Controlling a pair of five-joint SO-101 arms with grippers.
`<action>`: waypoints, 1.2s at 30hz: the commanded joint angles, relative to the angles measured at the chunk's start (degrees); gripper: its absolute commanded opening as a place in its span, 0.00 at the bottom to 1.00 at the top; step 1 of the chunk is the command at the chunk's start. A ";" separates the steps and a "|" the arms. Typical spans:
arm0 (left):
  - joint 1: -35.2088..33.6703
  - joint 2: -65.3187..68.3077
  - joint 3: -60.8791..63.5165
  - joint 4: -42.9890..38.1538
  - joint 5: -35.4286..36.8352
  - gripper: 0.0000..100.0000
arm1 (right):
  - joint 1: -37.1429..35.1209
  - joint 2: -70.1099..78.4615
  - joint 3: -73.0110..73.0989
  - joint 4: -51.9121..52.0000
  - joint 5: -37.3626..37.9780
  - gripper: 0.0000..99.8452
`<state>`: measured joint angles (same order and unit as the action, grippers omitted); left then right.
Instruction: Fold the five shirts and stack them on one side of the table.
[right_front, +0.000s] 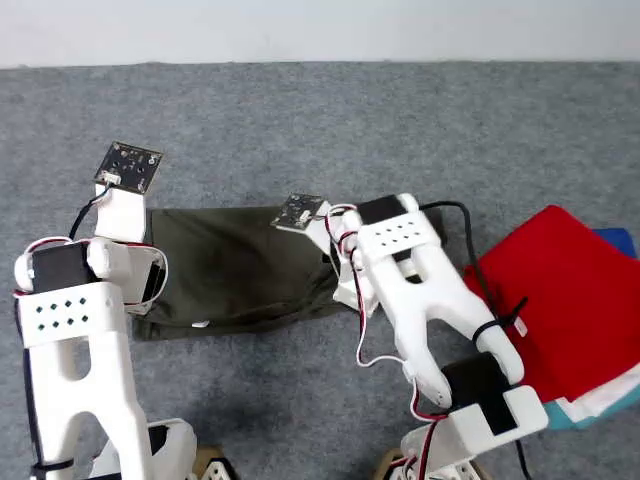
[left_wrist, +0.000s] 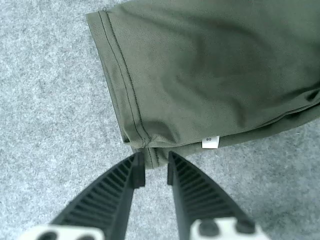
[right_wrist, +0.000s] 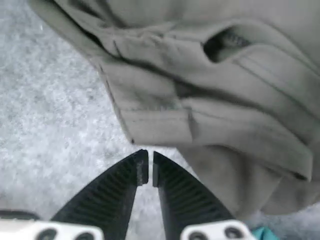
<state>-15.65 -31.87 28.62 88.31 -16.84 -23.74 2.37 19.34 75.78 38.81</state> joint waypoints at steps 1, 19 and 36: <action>0.09 -1.32 -0.22 -0.62 0.18 0.09 | -0.31 -2.33 0.44 -6.55 -0.70 0.02; 0.09 -1.23 -0.22 -0.62 0.18 0.09 | -4.00 9.54 1.67 -35.12 -8.26 0.02; 0.09 -1.41 -0.22 -0.53 0.18 0.09 | 1.80 10.42 -17.85 -25.19 -8.09 0.02</action>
<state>-15.65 -31.87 28.62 88.31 -16.84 -24.62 13.54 8.88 43.43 31.25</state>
